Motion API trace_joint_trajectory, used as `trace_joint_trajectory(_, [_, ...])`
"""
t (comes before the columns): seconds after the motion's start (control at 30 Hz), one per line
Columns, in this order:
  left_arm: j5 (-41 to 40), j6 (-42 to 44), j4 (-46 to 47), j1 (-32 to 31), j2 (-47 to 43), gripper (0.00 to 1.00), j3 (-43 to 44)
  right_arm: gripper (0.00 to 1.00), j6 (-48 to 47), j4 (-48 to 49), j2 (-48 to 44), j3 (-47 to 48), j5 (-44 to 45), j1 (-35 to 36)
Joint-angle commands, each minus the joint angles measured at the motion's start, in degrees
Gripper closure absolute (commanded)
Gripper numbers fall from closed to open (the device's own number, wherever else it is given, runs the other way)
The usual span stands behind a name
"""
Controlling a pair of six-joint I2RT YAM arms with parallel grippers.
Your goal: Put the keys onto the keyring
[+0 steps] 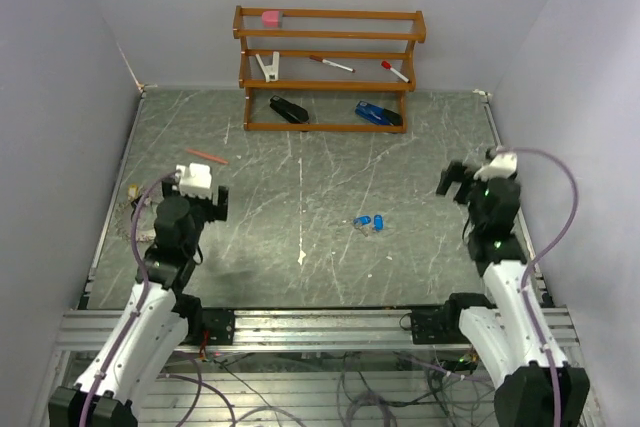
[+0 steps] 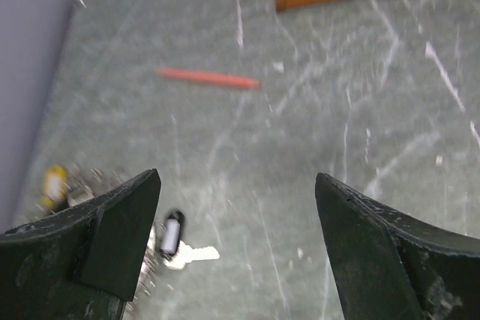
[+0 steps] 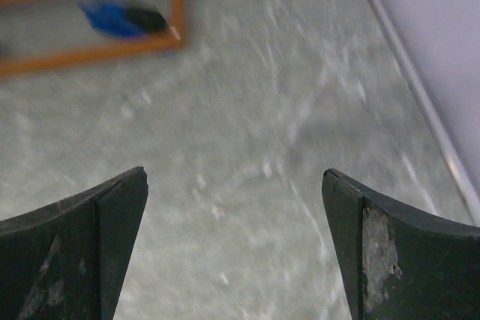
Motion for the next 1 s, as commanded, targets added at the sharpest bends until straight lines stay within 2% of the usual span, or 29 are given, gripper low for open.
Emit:
trace_joint_trajectory(0.0, [-8.33,6.14,-4.48,0.58,4.99,0.03,13.51,0.00,1.34,-10.33,7.14,16.73,-16.14,-0.26])
trace_joint_trajectory(0.07, [-13.52,9.25,-6.46,0.73,7.40,0.02,19.44,0.00,2.44,-8.10,10.55,19.00,-22.15,-0.26])
trace_joint_trajectory(0.1, [-14.34,11.77,-7.89,0.80,7.96,0.07,21.05,0.00,5.76,-6.54,11.77,18.90,-21.75,-0.29])
trace_joint_trajectory(0.13, [-14.06,14.46,-9.42,0.91,8.15,0.20,22.32,0.00,10.81,-5.68,13.05,18.65,-17.92,-0.32])
trace_joint_trajectory(0.2, [-13.06,20.15,-14.11,1.02,7.84,0.33,24.34,0.00,27.92,-7.92,16.41,17.35,-7.05,-0.38])
trace_joint_trajectory(0.23, [-13.17,22.75,-15.70,1.02,7.49,0.25,24.95,0.00,32.83,-8.44,19.30,16.71,-9.58,-0.97])
trace_joint_trajectory(0.27, [-14.33,24.01,-16.65,1.07,7.10,0.15,25.19,0.00,33.24,-6.79,23.38,16.61,-18.45,-1.97])
trace_joint_trajectory(0.3, [-15.91,25.28,-16.72,1.11,6.39,0.13,24.99,0.00,31.96,-5.84,28.55,17.69,-27.91,-2.20])
trace_joint_trajectory(0.33, [-17.69,26.82,-16.46,1.19,5.29,0.10,24.35,0.00,31.45,-7.74,33.32,20.37,-31.94,-1.25])
trace_joint_trajectory(0.37, [-18.91,28.83,-15.93,1.32,4.75,0.07,23.28,0.00,30.65,-9.34,36.78,22.56,-31.88,1.22])
trace_joint_trajectory(0.43, [-18.49,31.88,-18.54,1.77,3.60,0.01,22.29,0.00,26.32,-9.62,36.69,25.17,-22.65,8.21])
trace_joint_trajectory(0.5, [-10.00,33.21,-28.76,2.70,4.30,0.00,24.68,0.00,22.17,-7.04,33.80,25.98,-16.52,13.32])
trace_joint_trajectory(0.57, [-6.23,33.09,-31.44,3.56,5.57,0.00,25.36,0.00,19.18,-8.51,34.34,28.44,-18.18,14.31])
trace_joint_trajectory(0.7, [-11.46,37.27,-24.95,6.04,14.45,0.00,22.92,0.00,14.00,-15.32,37.49,34.25,-22.91,16.10])
trace_joint_trajectory(0.9, [0.16,39.47,-17.65,22.14,28.46,0.08,25.91,0.01,10.08,-15.09,34.49,32.60,-24.89,19.93])
trace_joint_trajectory(0.97, [5.26,39.87,-18.18,30.28,35.54,0.17,29.39,0.05,9.29,-15.67,33.99,32.00,-25.30,20.42])
